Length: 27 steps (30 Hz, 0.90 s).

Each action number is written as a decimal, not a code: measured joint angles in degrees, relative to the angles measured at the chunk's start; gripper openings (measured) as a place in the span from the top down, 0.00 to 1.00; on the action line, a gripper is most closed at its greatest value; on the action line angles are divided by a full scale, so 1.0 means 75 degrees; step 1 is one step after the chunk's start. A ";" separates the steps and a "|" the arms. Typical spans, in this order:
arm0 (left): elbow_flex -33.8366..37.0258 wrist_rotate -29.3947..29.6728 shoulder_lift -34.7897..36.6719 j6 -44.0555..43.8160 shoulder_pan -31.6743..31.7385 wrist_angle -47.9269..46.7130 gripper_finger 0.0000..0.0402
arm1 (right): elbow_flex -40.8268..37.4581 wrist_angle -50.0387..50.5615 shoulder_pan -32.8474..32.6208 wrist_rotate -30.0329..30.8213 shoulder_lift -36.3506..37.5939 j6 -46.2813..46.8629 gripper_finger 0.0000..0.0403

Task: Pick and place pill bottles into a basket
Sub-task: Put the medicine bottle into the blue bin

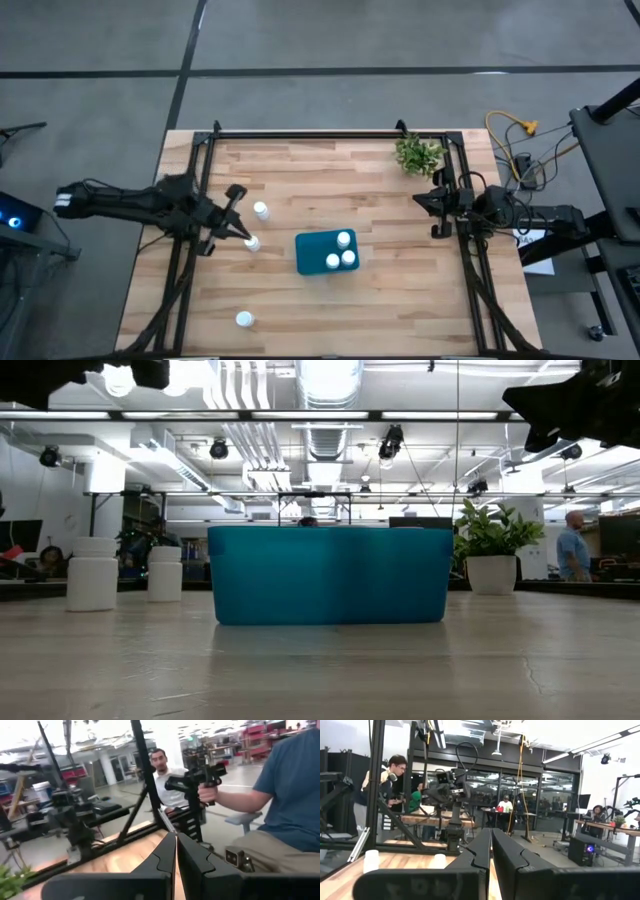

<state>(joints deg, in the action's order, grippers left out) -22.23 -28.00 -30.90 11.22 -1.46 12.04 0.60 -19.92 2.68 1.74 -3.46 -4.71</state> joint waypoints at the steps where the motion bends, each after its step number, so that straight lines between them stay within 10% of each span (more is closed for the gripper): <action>1: -0.0065 0.0001 -0.0107 0.0009 -0.0032 0.0019 1.00 | 0.0000 0.0003 0.0000 0.0000 0.0000 0.0005 0.98; 17: -0.1395 0.0188 -0.2102 0.0436 -0.0672 -0.0405 1.00 | 0.0003 0.0015 0.0000 -0.0003 0.0000 0.0039 0.98; 27: -0.2951 0.0703 -0.3382 0.0353 -0.1543 -0.2891 1.00 | 0.0003 0.0170 -0.0003 -0.0004 0.0000 0.0055 0.98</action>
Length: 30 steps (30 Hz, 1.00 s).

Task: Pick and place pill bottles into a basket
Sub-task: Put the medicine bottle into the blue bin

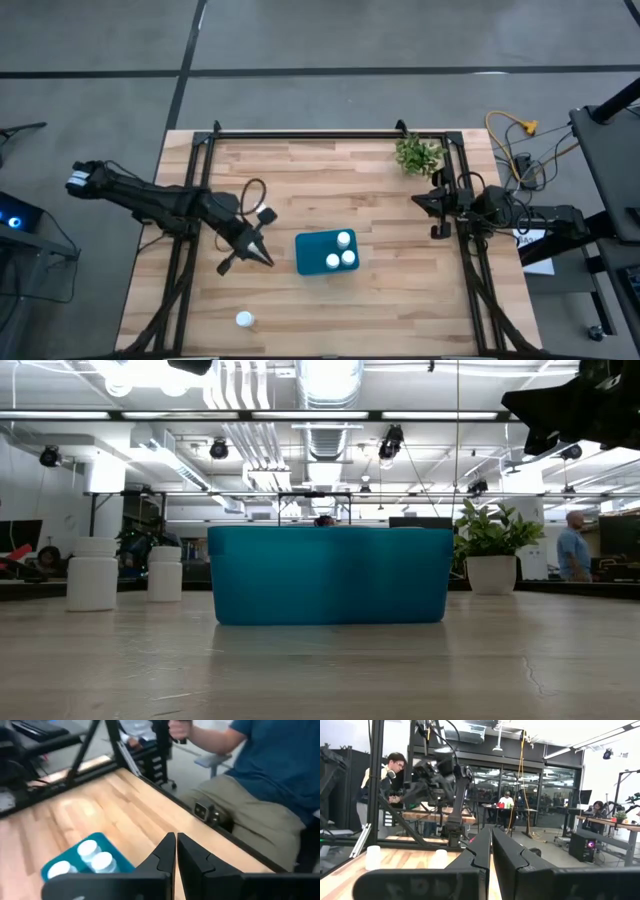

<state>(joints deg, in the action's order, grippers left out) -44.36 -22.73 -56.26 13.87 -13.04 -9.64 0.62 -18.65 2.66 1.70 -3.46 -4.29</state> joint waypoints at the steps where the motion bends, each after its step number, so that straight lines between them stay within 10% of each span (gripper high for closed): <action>1: -0.0209 0.0025 -0.0139 -0.0004 -0.0123 -0.0221 1.00 | 0.0000 0.0006 0.0000 -0.0001 0.0000 0.0003 0.98; 10: -0.2035 0.0090 -0.1404 -0.0292 -0.1151 -0.2556 0.95 | 0.0000 0.0005 0.0000 -0.0001 0.0000 0.0009 0.98; 30: -0.3146 0.0263 -0.4047 -0.3701 -0.2308 -0.4072 0.43 | 0.0000 0.0066 0.0000 -0.0001 0.0000 0.0032 0.98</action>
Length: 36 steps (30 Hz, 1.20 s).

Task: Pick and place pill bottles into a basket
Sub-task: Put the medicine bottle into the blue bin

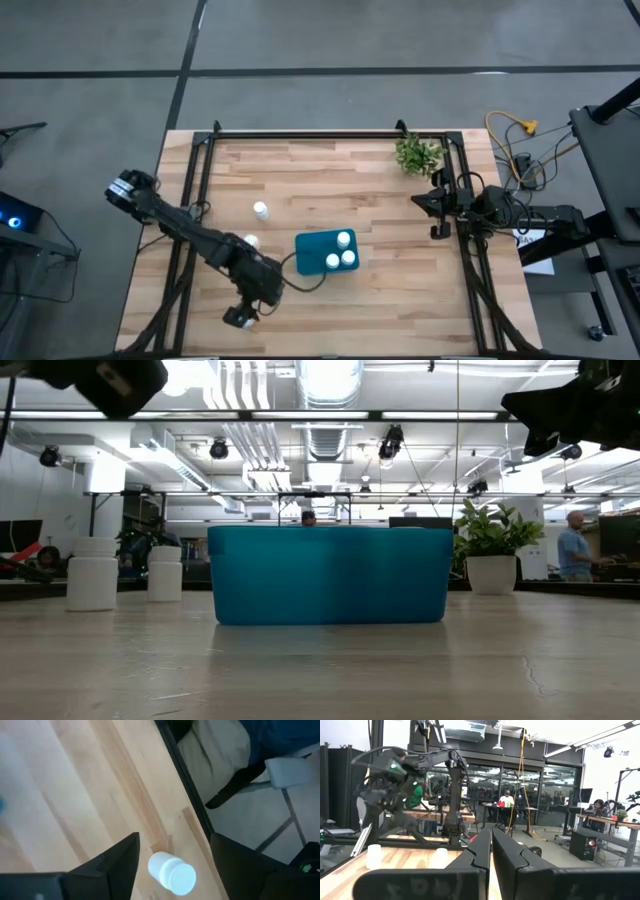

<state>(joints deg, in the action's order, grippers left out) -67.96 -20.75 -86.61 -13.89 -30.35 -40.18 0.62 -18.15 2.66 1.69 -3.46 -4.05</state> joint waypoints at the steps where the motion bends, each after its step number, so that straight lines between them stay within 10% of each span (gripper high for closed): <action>1: -0.0050 0.0056 -0.0105 -0.0192 -0.0050 0.0001 0.42 | 0.0000 0.0000 0.0000 0.0000 0.0000 0.0003 0.98; 13: -0.0655 0.2479 -0.0403 -0.2617 -0.0715 -0.2247 0.41 | 0.0000 0.0015 0.0003 0.0000 0.0000 -0.0023 0.98; 36: -0.0767 0.2769 -0.0189 -0.4038 -0.1475 -0.1744 0.41 | 0.0000 0.0052 0.0003 0.0003 0.0000 -0.0112 0.98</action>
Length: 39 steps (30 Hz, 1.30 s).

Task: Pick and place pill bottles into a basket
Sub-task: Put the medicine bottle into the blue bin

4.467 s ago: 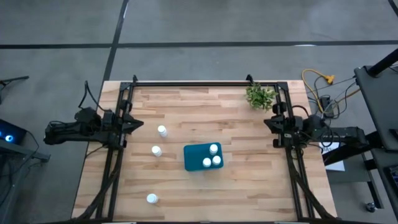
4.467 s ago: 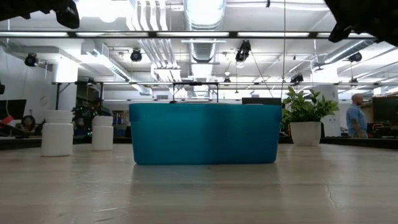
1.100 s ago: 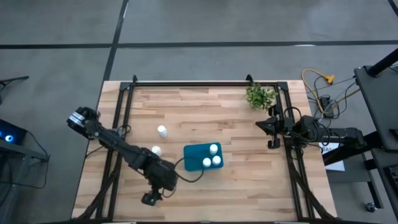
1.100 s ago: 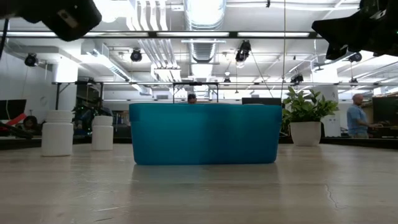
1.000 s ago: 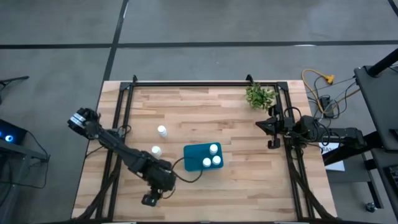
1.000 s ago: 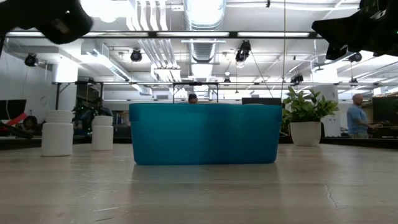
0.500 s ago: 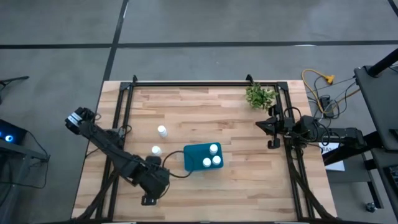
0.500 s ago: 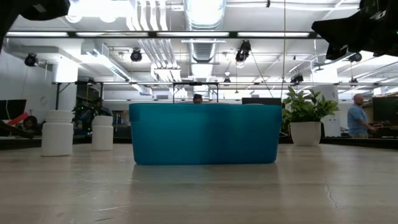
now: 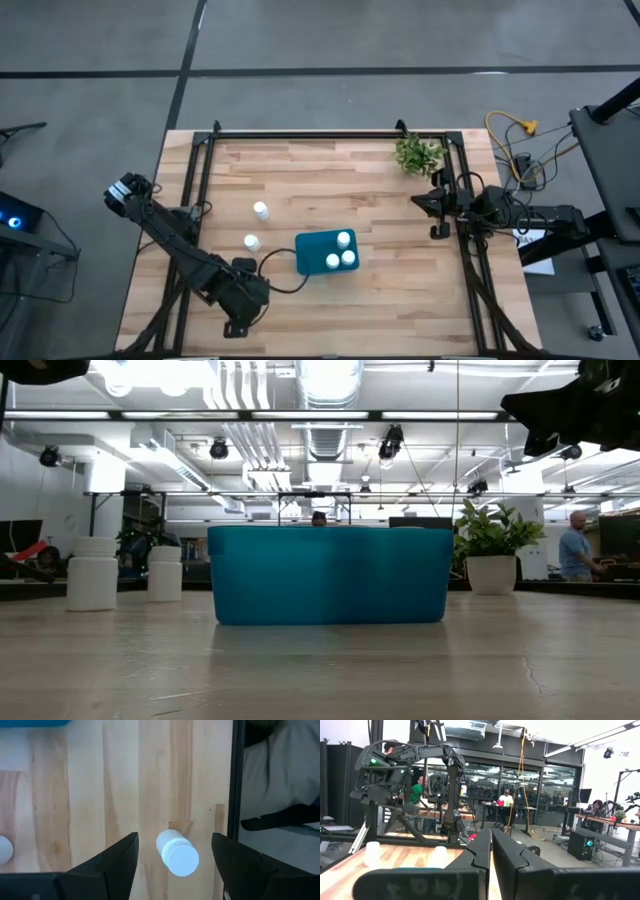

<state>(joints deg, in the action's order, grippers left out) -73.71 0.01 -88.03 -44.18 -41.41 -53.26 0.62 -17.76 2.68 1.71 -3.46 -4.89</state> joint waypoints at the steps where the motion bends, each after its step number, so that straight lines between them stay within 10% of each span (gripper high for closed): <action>1: 0.0002 -0.0003 0.0002 0.0011 -0.0002 0.0040 0.41 | 0.0000 0.0000 0.0000 0.0000 0.0000 -0.0008 0.98; 26: -0.0224 0.1288 -0.0122 -0.1230 -0.1346 0.0276 0.41 | 0.0000 -0.0003 -0.0003 0.0257 0.0000 -0.0002 0.98; 39: -0.0224 0.0719 -0.0857 -0.1260 -0.1396 -0.0124 0.41 | 0.0000 -0.0003 -0.0003 0.0260 0.0000 -0.0028 0.98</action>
<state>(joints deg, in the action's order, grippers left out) -75.40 5.40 -94.45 -53.63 -51.88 -54.19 0.62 -17.78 2.66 3.66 -3.46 -5.11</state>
